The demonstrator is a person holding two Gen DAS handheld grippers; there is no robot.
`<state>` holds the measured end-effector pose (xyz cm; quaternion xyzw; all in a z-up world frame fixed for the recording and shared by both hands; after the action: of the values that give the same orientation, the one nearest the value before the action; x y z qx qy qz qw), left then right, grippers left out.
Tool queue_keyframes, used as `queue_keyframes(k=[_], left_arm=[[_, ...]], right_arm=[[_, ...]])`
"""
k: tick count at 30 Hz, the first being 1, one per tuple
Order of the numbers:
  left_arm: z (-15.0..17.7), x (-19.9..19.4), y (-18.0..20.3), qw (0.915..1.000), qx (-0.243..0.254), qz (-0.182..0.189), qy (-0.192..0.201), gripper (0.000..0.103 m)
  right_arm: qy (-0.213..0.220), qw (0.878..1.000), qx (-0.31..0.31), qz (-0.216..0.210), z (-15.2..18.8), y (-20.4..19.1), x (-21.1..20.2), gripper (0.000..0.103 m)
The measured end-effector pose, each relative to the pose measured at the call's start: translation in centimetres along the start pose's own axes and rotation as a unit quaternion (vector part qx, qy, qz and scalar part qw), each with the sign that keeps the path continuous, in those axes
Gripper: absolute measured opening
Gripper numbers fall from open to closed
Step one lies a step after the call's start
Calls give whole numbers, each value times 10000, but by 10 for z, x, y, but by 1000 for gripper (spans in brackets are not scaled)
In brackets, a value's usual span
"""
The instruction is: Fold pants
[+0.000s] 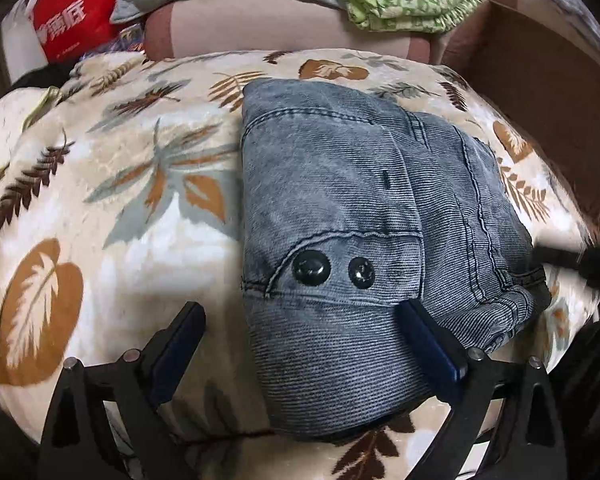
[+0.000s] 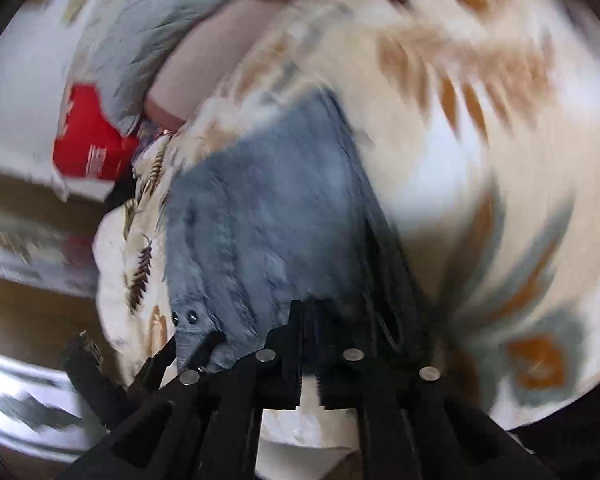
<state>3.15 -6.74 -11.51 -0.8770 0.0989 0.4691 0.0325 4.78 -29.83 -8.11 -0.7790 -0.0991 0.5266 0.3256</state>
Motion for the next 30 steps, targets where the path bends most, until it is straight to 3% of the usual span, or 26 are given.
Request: queue_keyframes(k=[1, 3, 4, 5, 6, 8, 10, 12, 13, 14, 16, 18, 19, 20, 21, 24, 28, 30], left_arm=[[0, 0, 0, 10000, 50, -13, 40, 100], [1, 1, -3, 9999, -84, 79, 39, 100], [2, 2, -4, 9998, -142, 150, 14, 100], [2, 3, -3, 9997, -147, 208, 3, 100], [4, 3, -2, 9996, -133, 229, 10, 101], [5, 5, -2, 9996, -136, 260, 24, 101], [3, 4, -3, 9991, -180, 392, -8, 99], [-5, -14, -10, 9972, -372, 634, 142, 98], [-11, -28, -14, 9953, -508, 716, 417, 98], [-19, -43, -19, 9924, -624, 710, 788, 98], [-25, -49, -22, 9927, -537, 453, 977, 99], [-17, -12, -15, 9997, -138, 119, 167, 99], [-9, 4, -16, 9995, -218, 207, -97, 100], [-7, 5, -21, 9986, -415, 340, -1, 101], [-7, 4, -23, 9982, -445, 394, -15, 101], [-7, 6, -21, 9988, -326, 358, 3, 101], [-5, 6, -24, 9987, -340, 391, 21, 101], [-5, 6, -24, 9987, -327, 391, 43, 101]], right_arm=[[97, 9998, -172, 48, -7, -13, -6, 18], [132, 9975, -670, -157, -30, -49, -5, 45], [116, 9962, -800, -315, -37, -58, -4, 73], [120, 9947, -892, -494, -48, -67, 1, 81], [112, 9937, -942, -591, -58, -72, 9, 81], [-70, 9951, -928, -323, -74, -59, 38, 81], [-520, 9963, -356, 587, -77, -9, 78, 77], [-336, 9983, -363, 305, -76, -2, 75, 78], [-346, 9977, -498, 312, -75, -9, 72, 78], [-415, 9965, -619, 391, -73, -13, 73, 78], [-527, 9953, -673, 454, -74, -15, 77, 78], [-633, 9941, -615, 625, -77, -21, 76, 77], [-624, 9930, -664, 756, -76, -25, 72, 77], [-541, 9907, -787, 969, -79, -36, 70, 77], [-399, 9864, -1067, 1181, -81, -48, 62, 77], [-338, 9684, -2153, 1214, -87, -100, 52, 79], [-1053, 9282, -3235, 1508, -92, -178, 114, 79], [-1729, 9065, -3470, 1674, -88, -198, 150, 79]])
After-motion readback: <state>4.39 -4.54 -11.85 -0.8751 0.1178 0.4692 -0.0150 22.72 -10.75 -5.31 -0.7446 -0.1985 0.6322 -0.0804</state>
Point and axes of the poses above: each gripper's, at about its wrist camera, not at the fingertips, and x roughly the way its jaws point, y to its right, z to its underside, the point moved 3 cm from there along x, roughly the way its jaws point, and after that the axes turned 4 degrees about x, right-handed, at the moved point
